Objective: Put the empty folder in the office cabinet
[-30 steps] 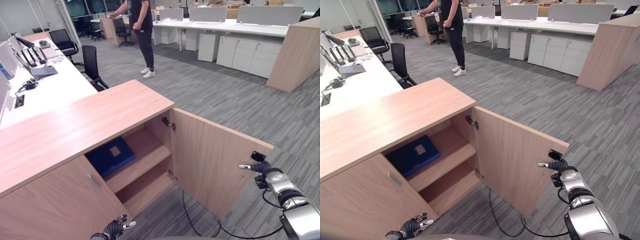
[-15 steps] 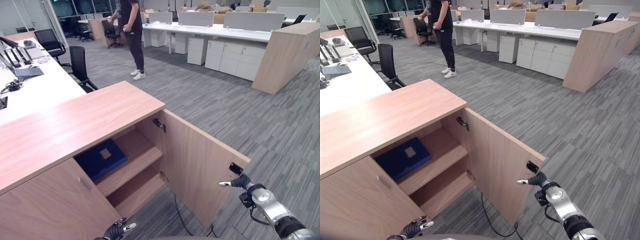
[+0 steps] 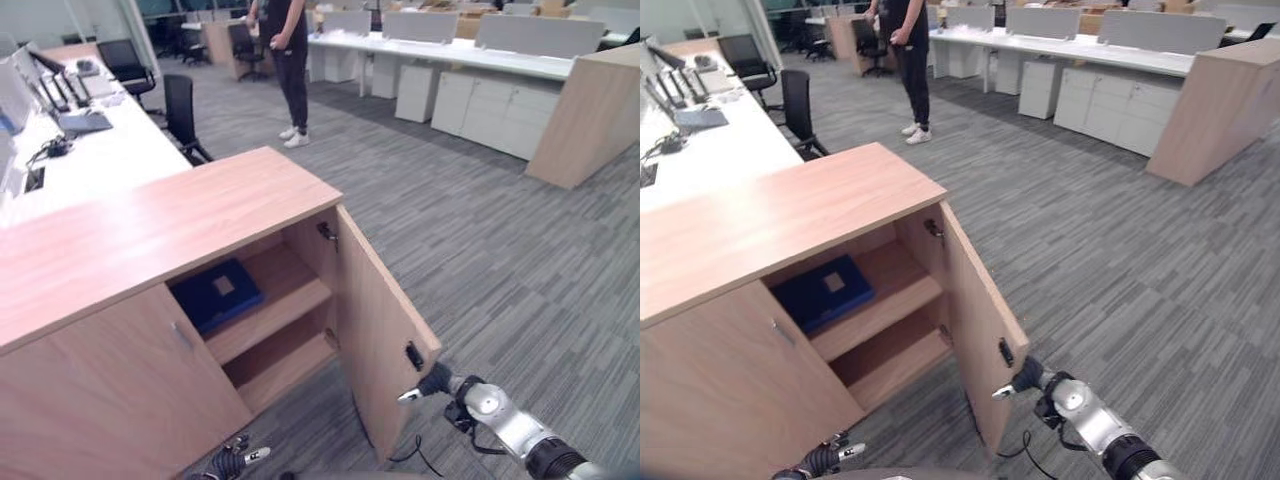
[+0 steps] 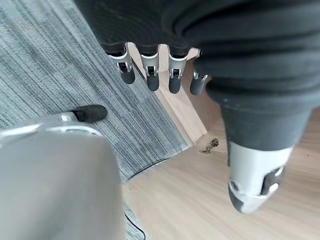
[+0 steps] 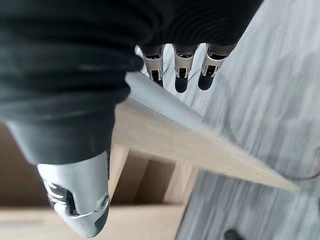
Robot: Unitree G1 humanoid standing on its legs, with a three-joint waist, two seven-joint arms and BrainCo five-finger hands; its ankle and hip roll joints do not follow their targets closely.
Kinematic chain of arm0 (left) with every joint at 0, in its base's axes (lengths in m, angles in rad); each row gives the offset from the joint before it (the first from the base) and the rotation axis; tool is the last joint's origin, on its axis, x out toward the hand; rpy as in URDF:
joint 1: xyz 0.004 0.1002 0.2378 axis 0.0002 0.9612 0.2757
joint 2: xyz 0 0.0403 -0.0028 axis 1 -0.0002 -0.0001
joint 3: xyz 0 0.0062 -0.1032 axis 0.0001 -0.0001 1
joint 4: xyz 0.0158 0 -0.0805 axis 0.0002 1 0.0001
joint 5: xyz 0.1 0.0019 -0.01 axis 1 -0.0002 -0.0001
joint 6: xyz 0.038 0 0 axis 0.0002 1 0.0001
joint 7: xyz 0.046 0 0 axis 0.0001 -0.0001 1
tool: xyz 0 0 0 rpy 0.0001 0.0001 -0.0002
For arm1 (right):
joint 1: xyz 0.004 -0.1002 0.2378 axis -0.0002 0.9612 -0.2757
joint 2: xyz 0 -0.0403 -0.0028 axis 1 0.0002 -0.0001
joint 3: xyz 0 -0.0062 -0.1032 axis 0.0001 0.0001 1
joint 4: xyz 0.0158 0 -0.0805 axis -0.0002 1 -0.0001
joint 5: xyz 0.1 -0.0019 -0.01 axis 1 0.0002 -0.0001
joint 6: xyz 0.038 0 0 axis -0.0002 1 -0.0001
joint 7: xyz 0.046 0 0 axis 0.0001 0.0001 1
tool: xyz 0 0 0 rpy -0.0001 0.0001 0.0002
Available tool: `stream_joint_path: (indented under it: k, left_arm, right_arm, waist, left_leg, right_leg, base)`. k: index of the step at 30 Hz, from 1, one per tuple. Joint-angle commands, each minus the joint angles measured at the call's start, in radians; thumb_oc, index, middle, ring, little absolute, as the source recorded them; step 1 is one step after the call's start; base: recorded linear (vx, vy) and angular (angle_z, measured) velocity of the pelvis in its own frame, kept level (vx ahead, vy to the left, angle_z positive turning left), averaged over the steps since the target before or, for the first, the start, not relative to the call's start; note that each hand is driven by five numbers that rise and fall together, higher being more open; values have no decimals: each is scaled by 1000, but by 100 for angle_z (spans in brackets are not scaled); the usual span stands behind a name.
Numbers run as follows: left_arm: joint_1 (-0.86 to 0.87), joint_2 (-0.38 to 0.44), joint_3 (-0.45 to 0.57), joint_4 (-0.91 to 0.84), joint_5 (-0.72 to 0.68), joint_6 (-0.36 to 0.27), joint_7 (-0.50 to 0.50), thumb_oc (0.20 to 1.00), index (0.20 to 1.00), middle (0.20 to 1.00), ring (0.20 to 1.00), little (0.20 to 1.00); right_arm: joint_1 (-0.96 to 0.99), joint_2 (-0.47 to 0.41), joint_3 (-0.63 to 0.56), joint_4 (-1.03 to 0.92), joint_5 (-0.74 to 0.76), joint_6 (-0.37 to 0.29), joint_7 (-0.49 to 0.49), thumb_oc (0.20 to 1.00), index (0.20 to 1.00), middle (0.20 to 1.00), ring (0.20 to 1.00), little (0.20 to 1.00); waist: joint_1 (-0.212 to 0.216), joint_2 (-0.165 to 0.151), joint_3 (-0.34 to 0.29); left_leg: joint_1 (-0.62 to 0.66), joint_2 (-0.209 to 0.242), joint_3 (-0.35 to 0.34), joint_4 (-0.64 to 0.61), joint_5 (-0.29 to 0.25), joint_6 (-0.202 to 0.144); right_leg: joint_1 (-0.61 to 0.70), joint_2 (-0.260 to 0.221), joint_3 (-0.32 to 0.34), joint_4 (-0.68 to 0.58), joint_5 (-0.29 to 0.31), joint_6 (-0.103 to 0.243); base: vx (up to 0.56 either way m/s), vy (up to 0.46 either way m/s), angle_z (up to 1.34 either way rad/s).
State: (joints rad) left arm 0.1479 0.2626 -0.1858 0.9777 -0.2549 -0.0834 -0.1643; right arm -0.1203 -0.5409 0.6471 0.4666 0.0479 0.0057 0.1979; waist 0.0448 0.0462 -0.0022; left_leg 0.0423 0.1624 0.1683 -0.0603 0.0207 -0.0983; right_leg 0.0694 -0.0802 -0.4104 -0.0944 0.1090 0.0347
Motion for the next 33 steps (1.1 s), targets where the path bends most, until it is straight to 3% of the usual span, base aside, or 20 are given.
stream_joint_path:
  k: [1, 15, 19, 22, 24, 25, 27, 28, 30, 32, 33]
  left_arm:
    - [-55, 59, 5, -32, 5, -34, 16, 1000, 1000, 1000, 1000, 1000]
    - [-44, 92, -42, -56, -13, -27, 0, 1000, 1000, 1000, 1000, 1000]
    - [-35, 102, -49, -54, -17, -26, -6, 1000, 1000, 1000, 1000, 1000]
    - [-38, 123, -66, -68, -32, -24, -21, 1000, 1000, 1000, 1000, 1000]
    - [-45, 127, -73, -72, -35, -24, -24, 1000, 1000, 1000, 1000, 1000]
    - [-67, 128, -98, -72, -34, -15, -38, 1000, 1000, 1000, 1000, 1000]
    - [-67, 126, -114, -76, -32, -12, -49, 1000, 1000, 1000, 1000, 1000]
    - [-68, 126, -114, -76, -32, -12, -49, 1000, 1000, 1000, 1000, 1000]
    - [-57, 139, -126, -74, -12, -4, -61, 1000, 1000, 1000, 1000, 1000]
    - [-58, 140, -127, -74, -12, -4, -61, 1000, 1000, 1000, 1000, 1000]
    - [-60, 152, -126, -80, -8, -1, -64, 1000, 1000, 1000, 1000, 1000]
  right_arm:
    - [-268, 215, 44, -52, 18, -111, 29, 1000, 1000, 1000, 1000, 1000]
    - [-506, 270, 56, 38, 48, -111, -33, 1000, 1000, 1000, 1000, 1000]
    - [-555, 260, 43, 93, 44, -107, -53, 1000, 1000, 1000, 1000, 1000]
    - [-672, 204, 3, 240, 11, -111, -110, 1000, 1000, 1000, 1000, 1000]
    - [-693, 190, -24, 277, 15, -113, -130, 1000, 1000, 1000, 1000, 1000]
    - [-732, 133, -67, 361, 20, -106, -158, 1000, 1000, 1000, 1000, 1000]
    - [-778, 101, -101, 442, 40, -91, -168, 1000, 1000, 1000, 1000, 1000]
    - [-780, 101, -101, 444, 41, -92, -167, 1000, 1000, 1000, 1000, 1000]
    - [-800, 65, -217, 560, 144, -79, -189, 1000, 1000, 1000, 1000, 1000]
    - [-801, 64, -219, 563, 145, -81, -188, 1000, 1000, 1000, 1000, 1000]
    - [-815, 47, -256, 602, 177, -78, -198, 1000, 1000, 1000, 1000, 1000]
  waist:
    - [69, -52, 65]
    - [184, -88, 64]
    - [210, -93, 60]
    - [256, -108, 79]
    - [266, -110, 91]
    - [265, -115, 96]
    - [263, -111, 94]
    - [264, -111, 95]
    - [263, -117, 73]
    - [263, -119, 74]
    - [259, -126, 73]
  left_leg:
    - [65, -8, -15, -17, 41, -34]
    - [19, -4, -104, -12, 58, -49]
    - [9, -2, -125, -11, 59, -53]
    - [-37, -1, -174, 29, 67, -68]
    - [-55, 3, -177, 54, 62, -76]
    - [-97, 24, -119, 83, 69, -78]
    - [-115, 30, -75, 104, 69, -66]
    - [-115, 30, -74, 104, 69, -66]
    - [-89, 3, -71, 70, 55, -43]
    - [-88, 1, -71, 69, 55, -42]
    - [-65, -11, -79, 53, 26, -33]
  right_leg:
    - [117, -93, 24, 7, -134, 122]
    - [140, -79, -57, 7, -147, 111]
    - [144, -74, -74, 7, -151, 109]
    - [153, -71, -105, 7, -154, 106]
    - [161, -73, -121, 8, -157, 104]
    - [169, -88, -177, 10, -157, 105]
    - [176, -90, -191, 9, -157, 109]
    - [176, -90, -190, 9, -157, 110]
    - [191, -103, -208, 29, -152, 119]
    - [192, -105, -209, 30, -152, 120]
    - [180, -121, -191, 89, -184, 128]
  base:
    - [-12, -5, 30]
    - [-4, -13, 37]
    - [-11, -13, 24]
    - [-30, -32, 36]
    - [-60, 33, 36]
    - [-103, 115, 38]
    - [-61, 124, 80]
    - [33, 125, 121]
    - [77, 179, 58]
    - [70, 74, -3]
    - [16, 149, 1]
